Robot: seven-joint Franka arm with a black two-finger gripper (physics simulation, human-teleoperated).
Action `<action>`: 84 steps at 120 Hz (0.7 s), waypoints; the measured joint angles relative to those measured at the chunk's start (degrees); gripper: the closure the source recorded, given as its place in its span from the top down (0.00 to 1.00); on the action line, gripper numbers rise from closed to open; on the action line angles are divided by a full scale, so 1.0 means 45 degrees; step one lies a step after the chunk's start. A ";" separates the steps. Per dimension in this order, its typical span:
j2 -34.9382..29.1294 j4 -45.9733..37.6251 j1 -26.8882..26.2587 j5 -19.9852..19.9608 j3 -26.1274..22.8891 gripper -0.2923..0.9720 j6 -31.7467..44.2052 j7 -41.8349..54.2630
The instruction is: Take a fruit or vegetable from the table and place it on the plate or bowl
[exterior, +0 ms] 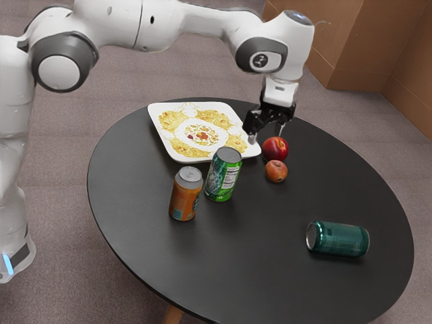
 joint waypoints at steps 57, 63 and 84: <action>-0.0111 -0.0828 0.0065 -0.0979 0.0159 0.76 0.1470 0.1921; -0.0038 -0.0828 0.0129 -0.1005 0.0168 0.76 0.1543 0.2020; 0.0380 -0.0829 0.0605 -0.1067 0.0171 0.76 0.1933 0.2306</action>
